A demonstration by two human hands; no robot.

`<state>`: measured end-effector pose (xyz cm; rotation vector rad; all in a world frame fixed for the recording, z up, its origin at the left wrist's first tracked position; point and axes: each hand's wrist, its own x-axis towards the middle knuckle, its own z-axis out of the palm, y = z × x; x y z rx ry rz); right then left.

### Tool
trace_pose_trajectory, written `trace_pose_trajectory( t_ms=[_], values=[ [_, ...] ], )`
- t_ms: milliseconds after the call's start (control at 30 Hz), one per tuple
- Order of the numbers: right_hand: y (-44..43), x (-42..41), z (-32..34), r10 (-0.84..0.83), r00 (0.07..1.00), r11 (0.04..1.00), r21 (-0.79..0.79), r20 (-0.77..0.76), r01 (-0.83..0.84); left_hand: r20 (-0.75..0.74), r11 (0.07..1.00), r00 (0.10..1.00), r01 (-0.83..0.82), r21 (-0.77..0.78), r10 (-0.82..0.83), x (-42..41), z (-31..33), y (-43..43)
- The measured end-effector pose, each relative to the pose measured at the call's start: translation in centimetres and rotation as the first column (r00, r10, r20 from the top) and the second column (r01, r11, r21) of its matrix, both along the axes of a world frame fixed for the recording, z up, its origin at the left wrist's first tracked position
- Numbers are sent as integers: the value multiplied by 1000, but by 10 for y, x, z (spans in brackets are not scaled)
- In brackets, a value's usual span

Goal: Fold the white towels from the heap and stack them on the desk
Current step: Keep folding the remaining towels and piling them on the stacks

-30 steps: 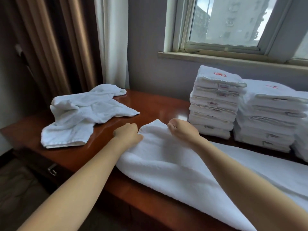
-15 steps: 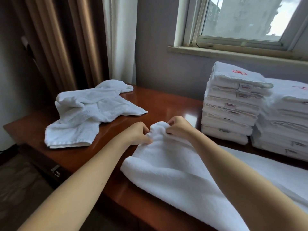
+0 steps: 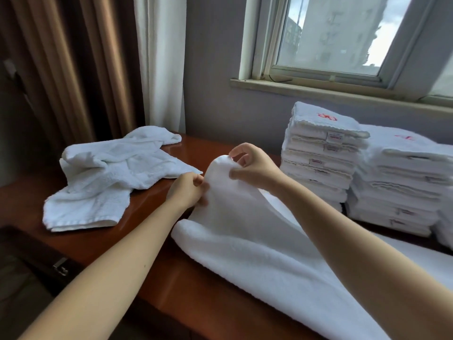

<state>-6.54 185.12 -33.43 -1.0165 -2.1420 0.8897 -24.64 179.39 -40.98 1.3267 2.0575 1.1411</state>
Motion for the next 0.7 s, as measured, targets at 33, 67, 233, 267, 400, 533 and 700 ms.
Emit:
trace_pose_trajectory(
  t_ms=[33,67,233,267,400,533,700],
  values=[
    [-5,-1,-4,10,1000,1000,-10,-7,-10,87,1000,996,-4,21,2,0,-2,1],
    [-9,-3,-9,9,1000,1000,-17,-13,-9,154,999,988,-14,36,9,0,-4,0],
    [-32,-7,-46,150,988,959,-246,33,-137,265,991,961,-109,79,85,0,-8,-9],
    [-35,-6,-51,185,983,935,-311,20,-169,209,991,973,-116,68,100,0,-7,-13],
    [-36,5,-53,77,997,975,-207,-21,-80,82,997,996,-28,-65,33,0,-2,-23],
    [-36,23,-53,-37,998,997,-60,40,40,-29,976,996,71,-206,-79,4,-3,-32],
    [-49,51,-63,-65,963,991,127,263,32,-169,998,985,35,-46,-43,2,-9,-40]
  ],
)
